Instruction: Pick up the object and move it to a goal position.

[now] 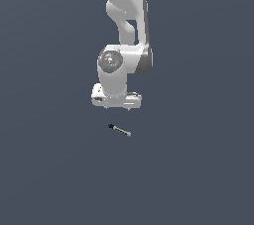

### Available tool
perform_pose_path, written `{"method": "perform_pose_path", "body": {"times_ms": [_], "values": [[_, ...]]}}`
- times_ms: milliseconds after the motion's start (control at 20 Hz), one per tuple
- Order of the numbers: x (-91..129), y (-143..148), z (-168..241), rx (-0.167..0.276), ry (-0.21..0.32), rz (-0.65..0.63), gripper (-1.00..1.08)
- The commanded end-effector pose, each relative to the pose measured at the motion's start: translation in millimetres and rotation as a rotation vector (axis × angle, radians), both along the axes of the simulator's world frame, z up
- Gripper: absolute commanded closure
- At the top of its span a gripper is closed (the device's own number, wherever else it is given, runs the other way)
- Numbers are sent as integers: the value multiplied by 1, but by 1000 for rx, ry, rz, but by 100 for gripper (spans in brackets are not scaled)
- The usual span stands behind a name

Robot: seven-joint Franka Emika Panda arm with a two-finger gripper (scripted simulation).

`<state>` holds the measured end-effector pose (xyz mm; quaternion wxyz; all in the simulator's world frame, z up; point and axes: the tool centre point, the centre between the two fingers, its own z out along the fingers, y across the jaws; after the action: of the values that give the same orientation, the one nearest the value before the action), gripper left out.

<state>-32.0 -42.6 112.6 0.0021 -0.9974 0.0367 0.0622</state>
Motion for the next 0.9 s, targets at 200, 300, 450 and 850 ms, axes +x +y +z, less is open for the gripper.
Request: {"method": "perform_pose_path", "body": {"times_ms": [200,300,450,850], "values": [[1,2,5,-2,-1,-5,-92],[2,4,10,-5,-1,-13,-92],[2,5,13,-7,-1,-25,-92],[3,5,12,-6,-2,-3,-92]]}}
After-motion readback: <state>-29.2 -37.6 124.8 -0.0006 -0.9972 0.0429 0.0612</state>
